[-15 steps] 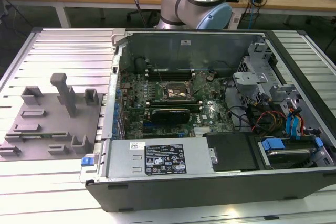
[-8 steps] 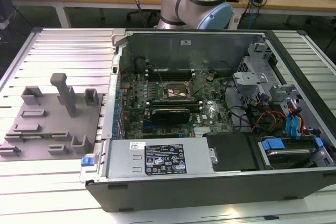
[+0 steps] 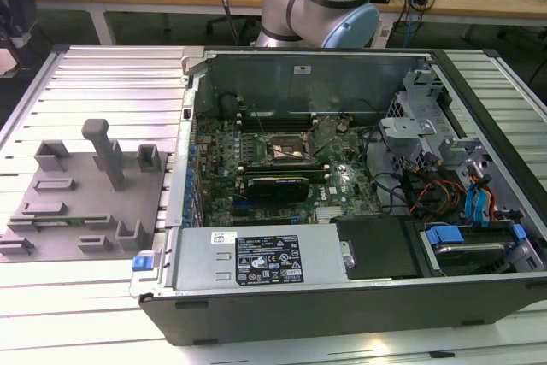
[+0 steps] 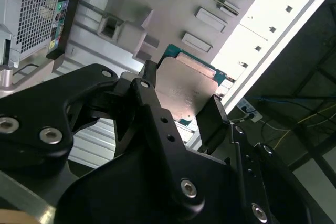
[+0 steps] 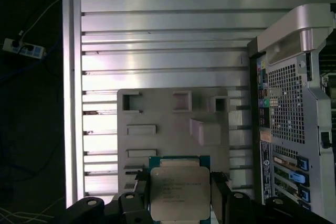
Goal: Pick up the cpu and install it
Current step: 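Pick up the cpu and move it towards the insertion slot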
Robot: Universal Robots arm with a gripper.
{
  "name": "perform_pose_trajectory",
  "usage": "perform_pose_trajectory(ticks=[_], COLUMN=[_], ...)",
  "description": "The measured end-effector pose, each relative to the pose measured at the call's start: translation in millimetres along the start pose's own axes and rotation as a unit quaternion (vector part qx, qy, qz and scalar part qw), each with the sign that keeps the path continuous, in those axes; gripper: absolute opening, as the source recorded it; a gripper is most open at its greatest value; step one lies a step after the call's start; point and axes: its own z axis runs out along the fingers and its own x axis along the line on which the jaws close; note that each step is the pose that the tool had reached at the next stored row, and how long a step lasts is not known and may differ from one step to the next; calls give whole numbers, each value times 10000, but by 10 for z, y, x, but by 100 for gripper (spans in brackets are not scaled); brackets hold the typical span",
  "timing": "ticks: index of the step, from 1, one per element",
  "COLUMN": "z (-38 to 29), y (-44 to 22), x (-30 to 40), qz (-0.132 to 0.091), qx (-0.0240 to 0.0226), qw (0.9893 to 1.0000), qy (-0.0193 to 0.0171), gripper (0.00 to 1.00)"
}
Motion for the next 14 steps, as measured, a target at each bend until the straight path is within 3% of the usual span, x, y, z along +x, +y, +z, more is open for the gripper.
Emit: perform_pose_trajectory(ticks=[14], z=[9], y=[9], x=[-309], qz=[0], qx=[0], qw=[10000], qy=[0], gripper=[55])
